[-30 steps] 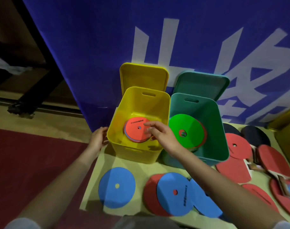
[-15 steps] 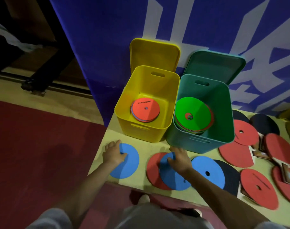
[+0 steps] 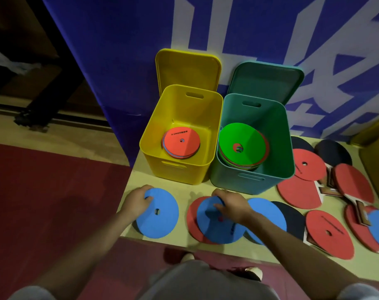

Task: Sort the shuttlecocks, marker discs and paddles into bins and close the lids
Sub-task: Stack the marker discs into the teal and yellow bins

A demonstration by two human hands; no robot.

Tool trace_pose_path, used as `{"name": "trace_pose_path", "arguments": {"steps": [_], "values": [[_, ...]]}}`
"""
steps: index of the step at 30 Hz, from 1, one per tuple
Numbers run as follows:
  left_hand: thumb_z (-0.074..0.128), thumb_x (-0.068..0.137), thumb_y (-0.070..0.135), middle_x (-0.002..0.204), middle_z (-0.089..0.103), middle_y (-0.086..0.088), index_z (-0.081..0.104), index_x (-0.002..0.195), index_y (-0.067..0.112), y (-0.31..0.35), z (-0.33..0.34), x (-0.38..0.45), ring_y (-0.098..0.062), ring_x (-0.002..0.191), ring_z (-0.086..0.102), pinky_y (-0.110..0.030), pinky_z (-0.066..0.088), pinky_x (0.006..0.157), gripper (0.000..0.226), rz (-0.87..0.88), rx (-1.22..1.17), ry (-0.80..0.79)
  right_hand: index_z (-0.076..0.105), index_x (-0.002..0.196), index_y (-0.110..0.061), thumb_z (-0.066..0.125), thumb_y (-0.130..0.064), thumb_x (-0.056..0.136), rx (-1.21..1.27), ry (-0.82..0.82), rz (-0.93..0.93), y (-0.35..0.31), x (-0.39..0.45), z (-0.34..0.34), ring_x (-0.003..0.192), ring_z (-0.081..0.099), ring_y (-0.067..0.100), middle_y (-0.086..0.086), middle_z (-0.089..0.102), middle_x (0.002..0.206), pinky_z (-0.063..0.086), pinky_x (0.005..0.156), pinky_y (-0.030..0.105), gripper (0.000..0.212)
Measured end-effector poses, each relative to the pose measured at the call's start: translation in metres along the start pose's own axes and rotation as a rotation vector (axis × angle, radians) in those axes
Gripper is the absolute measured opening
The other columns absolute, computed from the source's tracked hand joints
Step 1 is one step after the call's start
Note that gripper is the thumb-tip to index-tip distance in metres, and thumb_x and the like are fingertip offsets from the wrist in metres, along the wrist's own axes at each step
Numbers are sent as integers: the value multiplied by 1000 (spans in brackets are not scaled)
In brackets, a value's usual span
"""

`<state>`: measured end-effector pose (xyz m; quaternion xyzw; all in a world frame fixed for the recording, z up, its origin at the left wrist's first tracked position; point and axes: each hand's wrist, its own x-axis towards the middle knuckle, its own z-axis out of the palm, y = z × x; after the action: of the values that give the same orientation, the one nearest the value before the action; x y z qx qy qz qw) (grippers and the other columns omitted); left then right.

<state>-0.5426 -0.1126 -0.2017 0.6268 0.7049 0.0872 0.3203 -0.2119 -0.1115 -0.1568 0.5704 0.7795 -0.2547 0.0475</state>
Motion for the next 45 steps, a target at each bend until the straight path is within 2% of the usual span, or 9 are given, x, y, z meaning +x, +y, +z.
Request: {"name": "trace_pose_path", "arguments": {"steps": [4, 8, 12, 17, 22, 26, 31, 37, 45], "values": [[55, 94, 10, 117, 62, 14, 61, 119, 23, 36, -44, -14, -7, 110, 55, -23, 41, 90, 29, 198, -291, 0, 57, 119, -27, 58, -30, 92, 143, 178, -204, -24, -3, -48, 98, 61, 20, -1, 69, 105, 43, 76, 30, 27], [59, 87, 17, 102, 64, 30, 61, 106, 33, 76, -95, -24, 6, 100, 58, -17, 44, 87, 25, 338, -527, 77, 62, 114, -27, 63, -14, 91, 663, 376, -234, -47, 1, -101, 105, 54, -2, -14, 62, 114, 40, 92, 11, 27], [59, 77, 31, 99, 66, 27, 62, 101, 34, 113, -133, -20, 2, 94, 61, -15, 46, 82, 25, 419, -638, 214, 62, 117, -21, 59, -13, 92, 1029, 572, -46, -47, 12, -136, 98, 61, 12, -1, 64, 114, 50, 83, 24, 26], [58, 85, 18, 105, 66, 9, 63, 107, 25, 147, -145, 17, -12, 100, 62, -28, 49, 81, 24, 350, -799, 376, 60, 122, -16, 54, -13, 94, 1358, 750, 260, -21, 34, -144, 100, 63, 26, 9, 63, 117, 54, 87, 43, 29], [51, 95, 11, 118, 62, -2, 57, 124, 15, 169, -126, 72, -14, 105, 60, -20, 51, 73, 30, 210, -844, 358, 60, 114, -18, 53, -10, 92, 1355, 869, 414, -1, 47, -140, 105, 60, 28, 12, 62, 118, 49, 94, 50, 24], [50, 94, 14, 125, 59, -4, 55, 130, 18, 172, -111, 125, -19, 108, 58, -35, 50, 86, 36, 127, -665, 342, 60, 113, -20, 54, -9, 91, 1314, 903, 444, 15, 58, -138, 107, 60, 28, 10, 63, 116, 48, 96, 50, 24], [48, 95, 14, 113, 64, -16, 55, 128, 19, 170, -87, 184, -31, 91, 61, -31, 42, 66, 34, 89, -488, 290, 60, 116, -20, 53, -11, 92, 1338, 925, 462, 29, 80, -145, 108, 59, 26, 8, 62, 117, 50, 94, 46, 26], [49, 93, 10, 92, 65, -21, 55, 127, 15, 148, -58, 237, -24, 62, 49, -31, 37, 58, 35, -99, -425, 230, 61, 116, -13, 52, -6, 93, 1335, 905, 520, 36, 111, -131, 109, 58, 25, 9, 62, 118, 48, 94, 38, 26], [52, 87, -1, 123, 60, -22, 55, 127, 1, 112, -30, 245, -39, 110, 57, -41, 44, 89, 40, -266, -286, 152, 60, 120, -5, 53, -4, 93, 1301, 901, 554, 45, 126, -122, 104, 54, 17, 3, 59, 111, 43, 89, 29, 28]]}}
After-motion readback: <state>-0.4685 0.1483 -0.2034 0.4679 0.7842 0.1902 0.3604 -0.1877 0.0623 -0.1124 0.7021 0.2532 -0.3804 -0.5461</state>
